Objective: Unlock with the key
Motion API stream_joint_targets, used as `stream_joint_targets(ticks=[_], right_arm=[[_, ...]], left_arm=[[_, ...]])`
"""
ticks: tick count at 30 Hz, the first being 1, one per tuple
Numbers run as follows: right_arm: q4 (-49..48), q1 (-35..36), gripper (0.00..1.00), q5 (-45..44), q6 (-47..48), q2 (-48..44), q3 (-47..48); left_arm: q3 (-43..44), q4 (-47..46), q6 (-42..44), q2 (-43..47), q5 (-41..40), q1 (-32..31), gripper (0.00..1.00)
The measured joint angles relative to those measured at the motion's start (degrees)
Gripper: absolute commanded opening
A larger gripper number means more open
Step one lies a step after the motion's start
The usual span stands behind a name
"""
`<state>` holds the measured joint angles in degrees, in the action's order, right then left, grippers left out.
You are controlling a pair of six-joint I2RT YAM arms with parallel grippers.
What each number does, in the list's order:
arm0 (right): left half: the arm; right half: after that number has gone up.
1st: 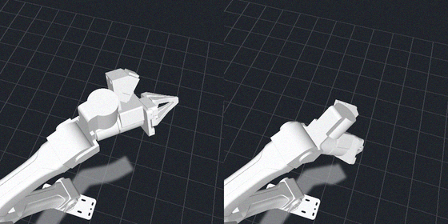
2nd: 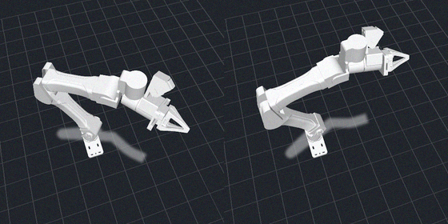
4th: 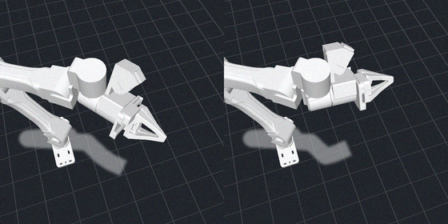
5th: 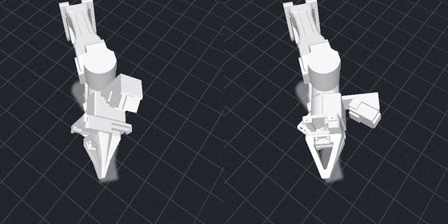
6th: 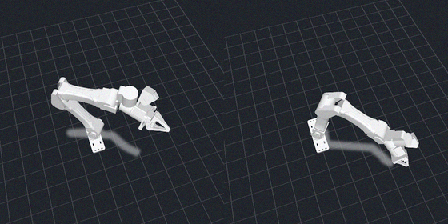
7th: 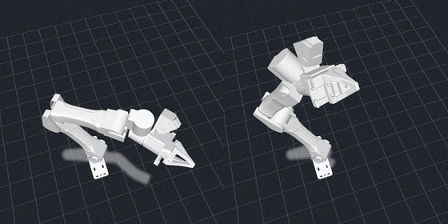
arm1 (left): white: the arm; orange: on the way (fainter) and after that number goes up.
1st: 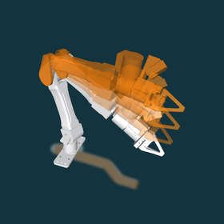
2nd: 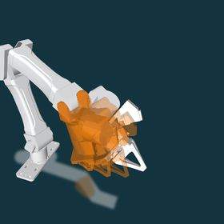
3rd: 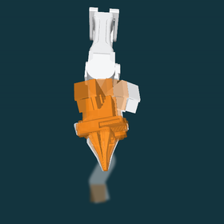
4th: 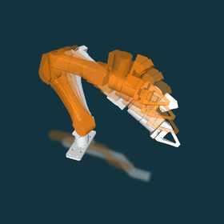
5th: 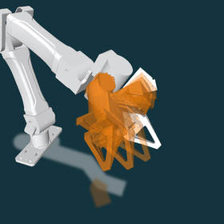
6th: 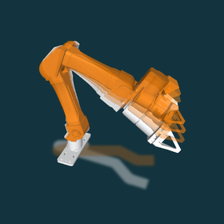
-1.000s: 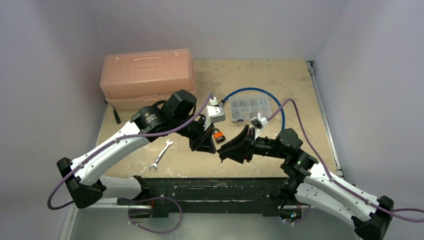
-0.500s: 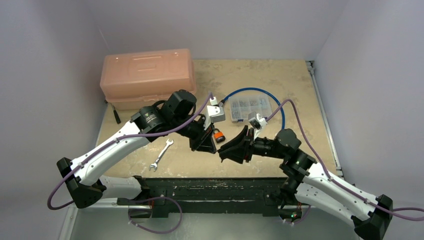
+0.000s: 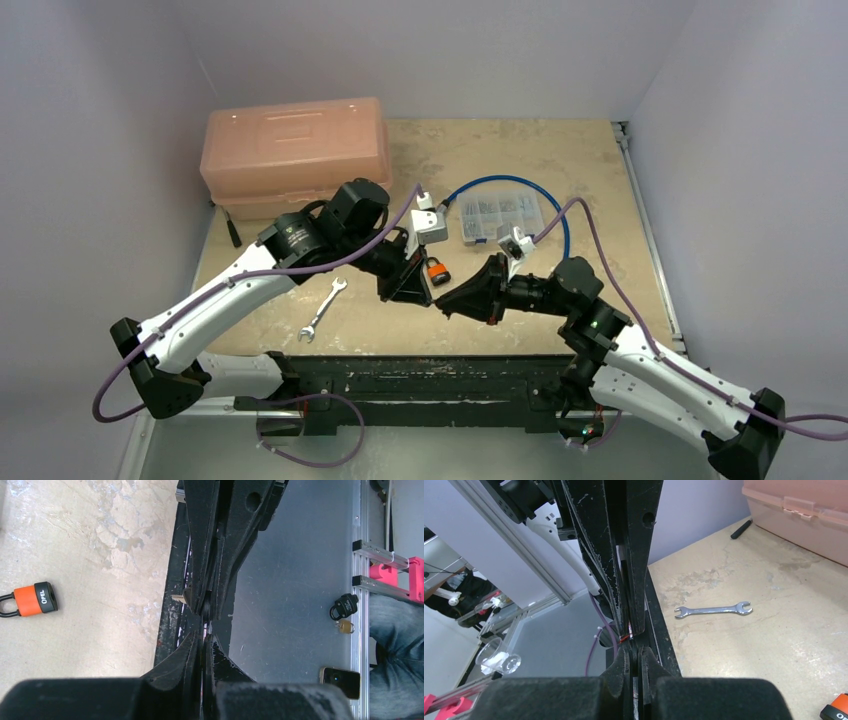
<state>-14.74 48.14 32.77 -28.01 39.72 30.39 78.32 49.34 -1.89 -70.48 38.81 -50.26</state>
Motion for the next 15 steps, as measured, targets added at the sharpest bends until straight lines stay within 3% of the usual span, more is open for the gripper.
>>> stream_joint_targets(ticks=[1,4,6,8,15], right_arm=[[0.0,0.0,0.0,0.0,0.0,0.0,0.0],[-0.1,0.0,0.0,-0.2,0.0,-0.4,-0.2],[0.2,0.0,0.0,-0.4,0.0,-1.0,-0.6],[0.8,0.0,0.0,-1.0,0.0,-1.8,-1.0],[1.9,0.0,0.0,-3.5,0.0,-4.1,-1.8]], left_arm=[[0.0,0.0,0.0,0.0,0.0,0.0,0.09],[0.0,-0.2,-0.1,0.1,-0.6,0.0,0.53],[0.0,-0.9,-0.5,0.2,-1.5,0.0,0.71],[-0.1,-1.6,-1.4,0.8,-3.1,0.0,0.8],[-0.5,-3.9,-3.2,5.9,-9.2,0.3,0.91]])
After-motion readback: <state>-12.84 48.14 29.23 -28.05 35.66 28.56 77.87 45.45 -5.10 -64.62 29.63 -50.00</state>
